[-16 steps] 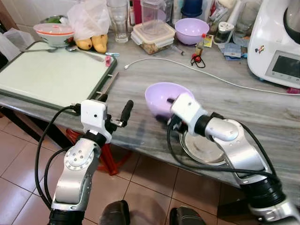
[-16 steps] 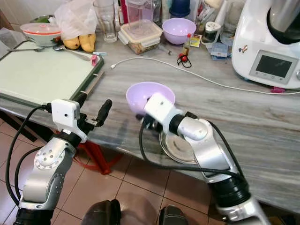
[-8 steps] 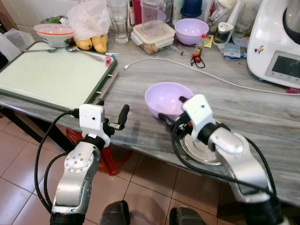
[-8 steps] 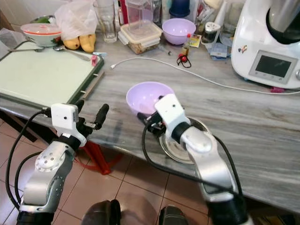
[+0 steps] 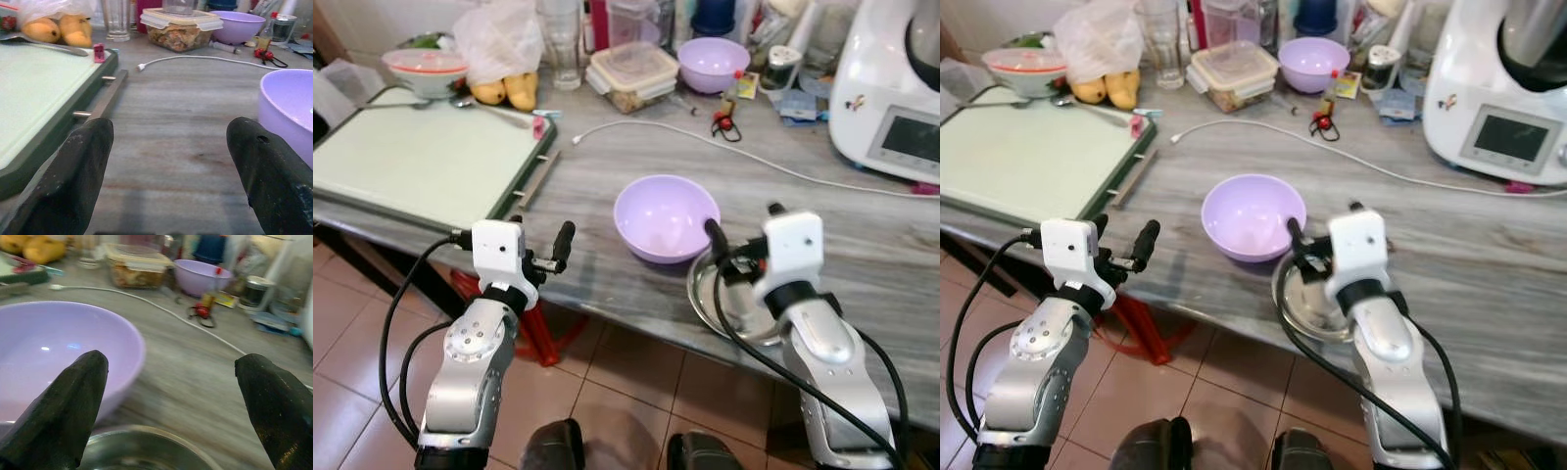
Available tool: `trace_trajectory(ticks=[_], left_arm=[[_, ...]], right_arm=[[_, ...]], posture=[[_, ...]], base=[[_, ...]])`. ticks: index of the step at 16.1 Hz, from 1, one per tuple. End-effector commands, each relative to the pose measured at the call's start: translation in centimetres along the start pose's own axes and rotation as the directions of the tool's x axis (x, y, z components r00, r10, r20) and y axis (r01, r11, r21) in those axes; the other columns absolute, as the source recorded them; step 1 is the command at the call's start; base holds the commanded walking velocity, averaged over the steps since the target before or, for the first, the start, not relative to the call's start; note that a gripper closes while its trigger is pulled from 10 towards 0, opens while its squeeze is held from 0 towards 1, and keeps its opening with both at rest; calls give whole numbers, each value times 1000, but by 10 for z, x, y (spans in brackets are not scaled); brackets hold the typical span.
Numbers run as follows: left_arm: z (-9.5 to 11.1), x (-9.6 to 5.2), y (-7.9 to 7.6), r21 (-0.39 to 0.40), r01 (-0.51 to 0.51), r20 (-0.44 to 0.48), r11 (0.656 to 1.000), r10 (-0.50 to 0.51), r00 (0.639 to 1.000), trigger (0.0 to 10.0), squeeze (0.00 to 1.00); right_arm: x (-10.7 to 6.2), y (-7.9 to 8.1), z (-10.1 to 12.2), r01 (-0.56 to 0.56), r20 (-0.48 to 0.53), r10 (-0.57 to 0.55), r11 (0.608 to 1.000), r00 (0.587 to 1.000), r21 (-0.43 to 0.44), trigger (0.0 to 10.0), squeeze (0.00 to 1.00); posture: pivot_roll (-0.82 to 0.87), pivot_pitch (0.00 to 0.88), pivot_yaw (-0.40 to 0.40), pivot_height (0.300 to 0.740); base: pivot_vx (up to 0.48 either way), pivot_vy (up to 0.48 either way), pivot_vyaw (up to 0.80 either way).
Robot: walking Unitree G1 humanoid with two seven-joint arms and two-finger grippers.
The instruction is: Setting the table
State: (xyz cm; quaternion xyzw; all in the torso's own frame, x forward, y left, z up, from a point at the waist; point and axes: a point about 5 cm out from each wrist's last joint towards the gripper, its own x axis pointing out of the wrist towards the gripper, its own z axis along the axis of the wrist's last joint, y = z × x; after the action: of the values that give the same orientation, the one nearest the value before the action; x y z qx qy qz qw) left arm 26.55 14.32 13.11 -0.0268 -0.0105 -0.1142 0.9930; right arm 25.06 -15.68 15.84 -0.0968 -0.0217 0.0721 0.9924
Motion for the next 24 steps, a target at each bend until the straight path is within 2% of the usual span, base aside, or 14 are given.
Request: trace_trajectory(ticks=[1, 2, 3, 6, 15, 24], left_arm=[[3, 0, 1, -2, -5, 7, 1000, 5, 1000, 10000, 0], [3, 0, 1, -3, -5, 6, 1000, 5, 1000, 10000, 0], [3, 0, 1, -8, 0, 5, 1000, 0, 1000, 10000, 0], [4, 1, 1, -11, -3, 5, 1000, 3, 1000, 10000, 0], [5, 3, 3, -17, -13, 9, 1000, 13, 1000, 10000, 0], [5, 4, 0, -25, -6, 9, 1000, 6, 1000, 10000, 0]], right_arm=[[-1, 0, 4, 17, 22, -17, 1000, 1000, -1, 10000, 118], [-2, 0, 3, 20, 18, -20, 1000, 1000, 3, 10000, 27], [-1, 1, 2, 19, 15, -19, 1000, 1000, 6, 10000, 0], [1, 2, 3, 21, 21, -21, 1000, 1000, -1, 10000, 0], [3, 4, 4, 19, 55, -19, 1000, 998, -3, 10000, 0], [8, -3, 2, 55, 46, -56, 998, 997, 20, 10000, 0]], posture=[[-41, 105, 35, 740], [-42, 105, 35, 740], [-40, 104, 35, 740], [-39, 106, 30, 740], [-40, 96, 24, 740], [-43, 105, 19, 740]], base=[[0, 0, -731], [0, 0, -800], [0, 0, -800], [0, 0, -800], [-272, 0, 0], [-333, 0, 0]])
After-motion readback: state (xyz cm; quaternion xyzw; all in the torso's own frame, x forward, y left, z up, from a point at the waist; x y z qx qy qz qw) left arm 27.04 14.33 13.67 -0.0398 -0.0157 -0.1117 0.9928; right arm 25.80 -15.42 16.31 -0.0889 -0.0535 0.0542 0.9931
